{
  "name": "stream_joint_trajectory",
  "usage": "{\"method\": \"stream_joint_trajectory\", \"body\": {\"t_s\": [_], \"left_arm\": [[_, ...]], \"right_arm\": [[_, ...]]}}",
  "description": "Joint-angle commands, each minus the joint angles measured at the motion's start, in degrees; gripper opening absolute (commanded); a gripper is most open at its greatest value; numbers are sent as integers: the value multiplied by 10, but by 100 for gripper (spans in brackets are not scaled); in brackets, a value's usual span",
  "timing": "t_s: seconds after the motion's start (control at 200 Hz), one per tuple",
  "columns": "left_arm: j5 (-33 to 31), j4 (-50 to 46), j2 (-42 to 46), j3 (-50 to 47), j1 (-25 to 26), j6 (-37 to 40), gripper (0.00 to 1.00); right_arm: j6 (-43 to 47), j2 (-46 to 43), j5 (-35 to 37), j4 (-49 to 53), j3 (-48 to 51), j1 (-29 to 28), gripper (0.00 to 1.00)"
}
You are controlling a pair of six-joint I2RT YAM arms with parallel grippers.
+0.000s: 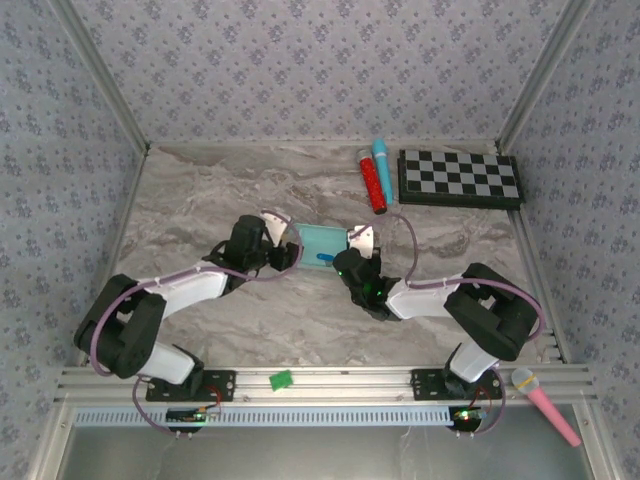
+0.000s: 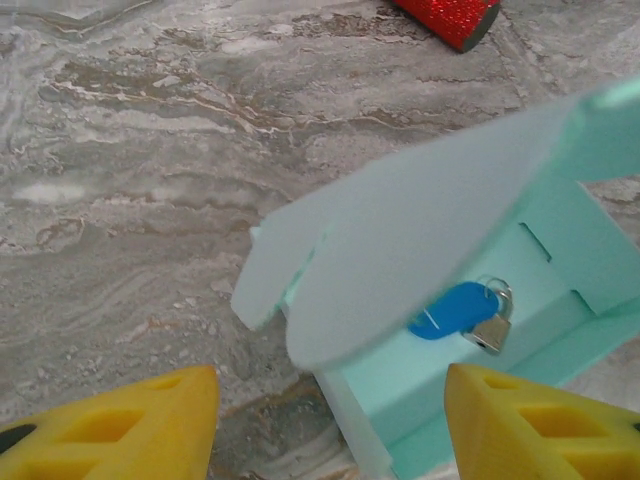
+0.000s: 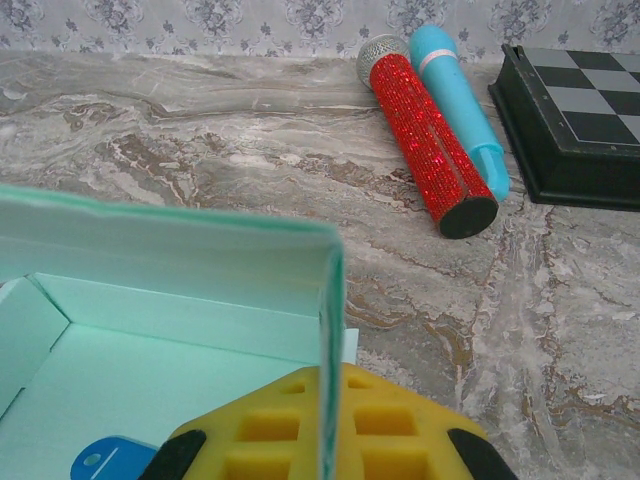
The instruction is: Fold the paper box
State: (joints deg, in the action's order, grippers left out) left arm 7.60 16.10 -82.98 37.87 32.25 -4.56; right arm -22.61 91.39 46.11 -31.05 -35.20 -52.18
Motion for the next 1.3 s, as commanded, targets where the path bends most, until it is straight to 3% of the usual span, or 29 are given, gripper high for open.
{"method": "stream_joint_trajectory", "body": {"t_s": [0.0, 0.34, 0.754, 1.019, 1.189, 1.299], "left_arm": [[-25, -9, -12, 28, -2, 24, 61], [-23, -17, 19, 10, -14, 25, 64], [115, -49, -9, 44, -62, 62, 62], [125, -20, -36, 60, -64, 43, 52], [128, -34, -42, 72, -65, 40, 36], [126, -31, -36, 69, -65, 32, 32]], "right_arm": [[8, 11, 2, 47, -11, -5, 5], [31, -22, -47, 122, -41, 9, 9], [45, -22, -111, 172, -74, 39, 11], [39, -16, -117, 175, -79, 44, 10], [38, -12, -120, 175, -82, 44, 10], [36, -13, -121, 178, -84, 45, 10]]}}
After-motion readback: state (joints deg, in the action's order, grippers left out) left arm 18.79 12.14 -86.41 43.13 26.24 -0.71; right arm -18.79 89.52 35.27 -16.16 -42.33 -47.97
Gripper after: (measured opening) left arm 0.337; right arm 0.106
